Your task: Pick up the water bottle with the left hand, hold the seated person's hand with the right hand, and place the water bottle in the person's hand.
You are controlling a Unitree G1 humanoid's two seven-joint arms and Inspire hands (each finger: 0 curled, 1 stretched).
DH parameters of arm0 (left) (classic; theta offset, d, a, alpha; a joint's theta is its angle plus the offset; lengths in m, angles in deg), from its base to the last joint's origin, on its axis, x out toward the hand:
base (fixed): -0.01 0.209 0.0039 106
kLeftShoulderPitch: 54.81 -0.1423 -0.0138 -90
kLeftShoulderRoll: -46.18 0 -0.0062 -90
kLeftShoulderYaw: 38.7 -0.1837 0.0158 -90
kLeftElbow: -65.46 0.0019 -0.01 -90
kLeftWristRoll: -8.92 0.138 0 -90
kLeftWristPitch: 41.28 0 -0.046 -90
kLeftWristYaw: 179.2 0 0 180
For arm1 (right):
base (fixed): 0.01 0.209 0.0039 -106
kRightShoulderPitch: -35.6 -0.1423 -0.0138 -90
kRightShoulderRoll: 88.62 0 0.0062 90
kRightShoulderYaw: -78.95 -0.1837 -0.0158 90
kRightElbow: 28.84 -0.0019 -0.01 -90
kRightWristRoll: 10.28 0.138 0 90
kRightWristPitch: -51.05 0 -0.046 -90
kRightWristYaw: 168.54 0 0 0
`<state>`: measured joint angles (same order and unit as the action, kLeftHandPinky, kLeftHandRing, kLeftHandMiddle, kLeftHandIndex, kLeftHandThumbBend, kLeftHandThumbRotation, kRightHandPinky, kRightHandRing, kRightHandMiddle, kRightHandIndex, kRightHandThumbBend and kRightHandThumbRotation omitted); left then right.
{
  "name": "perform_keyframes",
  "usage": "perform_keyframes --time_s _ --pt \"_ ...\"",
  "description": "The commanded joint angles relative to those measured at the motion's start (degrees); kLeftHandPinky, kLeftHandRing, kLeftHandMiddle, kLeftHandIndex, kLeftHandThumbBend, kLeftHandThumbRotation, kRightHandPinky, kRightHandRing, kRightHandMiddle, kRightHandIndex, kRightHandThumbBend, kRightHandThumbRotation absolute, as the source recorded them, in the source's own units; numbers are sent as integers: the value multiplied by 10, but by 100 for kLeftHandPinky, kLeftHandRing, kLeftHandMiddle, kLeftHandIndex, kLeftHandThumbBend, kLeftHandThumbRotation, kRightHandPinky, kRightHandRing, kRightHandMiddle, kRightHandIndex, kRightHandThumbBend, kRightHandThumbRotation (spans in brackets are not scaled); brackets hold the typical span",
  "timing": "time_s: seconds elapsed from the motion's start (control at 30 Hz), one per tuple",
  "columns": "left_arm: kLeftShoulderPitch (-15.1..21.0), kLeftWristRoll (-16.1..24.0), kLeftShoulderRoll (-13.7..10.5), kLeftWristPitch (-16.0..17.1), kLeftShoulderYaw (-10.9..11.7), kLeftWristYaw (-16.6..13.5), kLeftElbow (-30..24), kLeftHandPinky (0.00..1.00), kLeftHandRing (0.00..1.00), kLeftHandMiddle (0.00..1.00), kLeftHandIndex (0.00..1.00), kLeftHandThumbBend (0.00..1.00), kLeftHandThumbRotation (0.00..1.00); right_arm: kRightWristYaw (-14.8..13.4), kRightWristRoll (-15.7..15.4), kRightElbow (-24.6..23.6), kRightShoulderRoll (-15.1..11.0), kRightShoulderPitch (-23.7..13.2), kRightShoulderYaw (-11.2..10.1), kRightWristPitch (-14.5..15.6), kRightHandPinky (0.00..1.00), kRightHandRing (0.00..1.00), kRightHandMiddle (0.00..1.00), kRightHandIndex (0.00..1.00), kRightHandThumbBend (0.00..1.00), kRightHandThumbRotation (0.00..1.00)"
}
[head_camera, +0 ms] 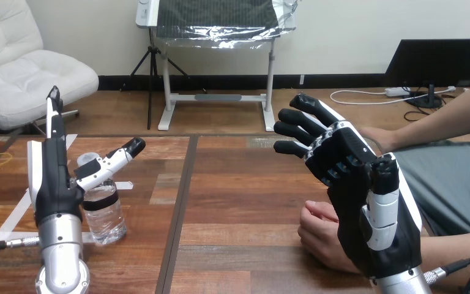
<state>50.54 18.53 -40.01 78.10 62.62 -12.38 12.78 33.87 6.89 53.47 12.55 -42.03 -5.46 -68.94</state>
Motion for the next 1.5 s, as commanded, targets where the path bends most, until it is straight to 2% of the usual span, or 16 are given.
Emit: perform_keyframes --time_s 0.0,0.27,0.37,0.47,0.73,1.0,1.3,1.47 --pt "0 6 -9 0 -10 -3 -37 100 100 100 100 93 24 2 7 -23 0 -19 -7 -2 76 82 82 85 74 100" --pt "-16 5 -6 -14 -9 -5 -57 100 100 100 100 94 25 4 12 -25 -3 -19 -8 2 76 82 83 85 74 100" --pt "-24 12 -8 -32 -12 -6 -70 100 100 100 100 95 26 3 11 -26 -3 -18 -8 4 76 82 83 85 74 100" --pt "-26 5 -7 -24 -11 -2 -68 100 100 100 100 95 26 4 11 -24 -2 -19 -7 1 76 82 83 85 74 100" --pt "-38 2 -5 -37 -14 3 -85 100 100 100 100 96 25 2 9 -27 -2 -18 -6 4 76 82 83 85 74 100" --pt "-41 0 -3 -68 -18 2 -93 93 98 100 100 96 24 2 9 -29 -2 -17 -7 4 76 83 83 86 73 100" --pt "-42 -2 -4 -96 -21 8 -100 94 99 100 100 95 23 4 11 -31 -3 -17 -7 6 76 82 83 86 74 100" --pt "-30 -11 -1 -129 -22 18 -95 96 99 100 100 96 23 2 9 -33 -2 -16 -7 7 76 82 83 85 74 100"
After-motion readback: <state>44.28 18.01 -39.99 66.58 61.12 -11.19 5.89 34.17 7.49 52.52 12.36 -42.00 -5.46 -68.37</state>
